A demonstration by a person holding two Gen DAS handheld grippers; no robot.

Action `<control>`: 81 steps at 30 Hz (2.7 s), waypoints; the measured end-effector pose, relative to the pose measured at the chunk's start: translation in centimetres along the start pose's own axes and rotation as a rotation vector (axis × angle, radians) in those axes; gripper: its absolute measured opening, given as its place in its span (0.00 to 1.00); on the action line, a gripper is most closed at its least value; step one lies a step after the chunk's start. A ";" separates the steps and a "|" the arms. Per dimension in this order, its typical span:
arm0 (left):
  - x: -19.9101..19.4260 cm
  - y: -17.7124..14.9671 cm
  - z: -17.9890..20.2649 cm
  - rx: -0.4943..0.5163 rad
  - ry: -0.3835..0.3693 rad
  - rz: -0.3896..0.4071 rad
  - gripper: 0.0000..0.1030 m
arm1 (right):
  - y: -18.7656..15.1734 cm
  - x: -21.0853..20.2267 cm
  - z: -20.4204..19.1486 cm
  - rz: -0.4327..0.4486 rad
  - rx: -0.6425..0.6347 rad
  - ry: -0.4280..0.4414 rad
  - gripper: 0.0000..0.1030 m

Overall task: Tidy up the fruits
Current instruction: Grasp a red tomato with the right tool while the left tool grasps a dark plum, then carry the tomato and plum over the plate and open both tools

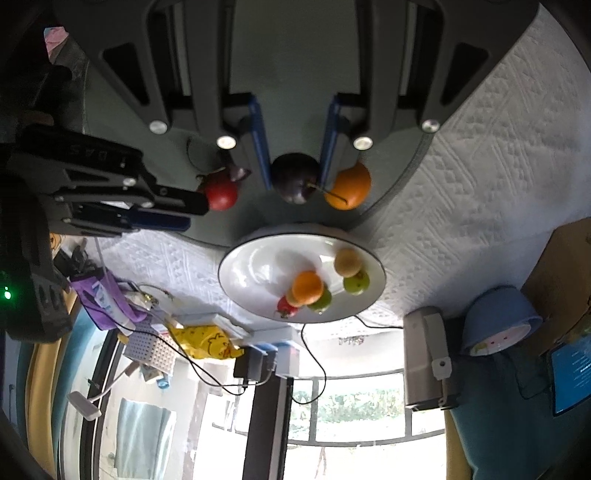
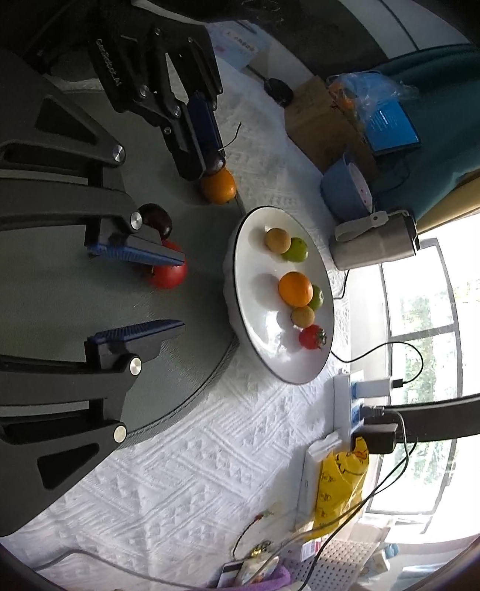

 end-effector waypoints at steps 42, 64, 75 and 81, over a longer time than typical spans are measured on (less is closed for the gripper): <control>3.0 5.2 1.0 0.038 -0.019 0.031 0.27 | 5.7 -0.5 1.8 0.036 -0.035 -0.010 0.29; 9.0 6.2 0.4 0.013 -0.018 -0.070 0.28 | 8.7 4.9 5.7 0.002 -0.030 -0.026 0.30; 7.4 6.6 -0.6 -0.035 -0.031 -0.049 0.30 | 9.0 3.6 4.7 0.026 -0.034 -0.046 0.34; 5.3 6.6 -1.0 -0.054 -0.044 -0.019 0.40 | 8.6 1.9 3.1 0.045 -0.048 -0.054 0.34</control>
Point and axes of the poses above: each gripper's, at about its wrist camera, not at the fingertips, and x roughly the way its jaws point, z to its right, y to its top, the point moved 10 cm from there along x, roughly the way its jaws point, and after that the axes turned 14 degrees about y, right-handed, at the moved point
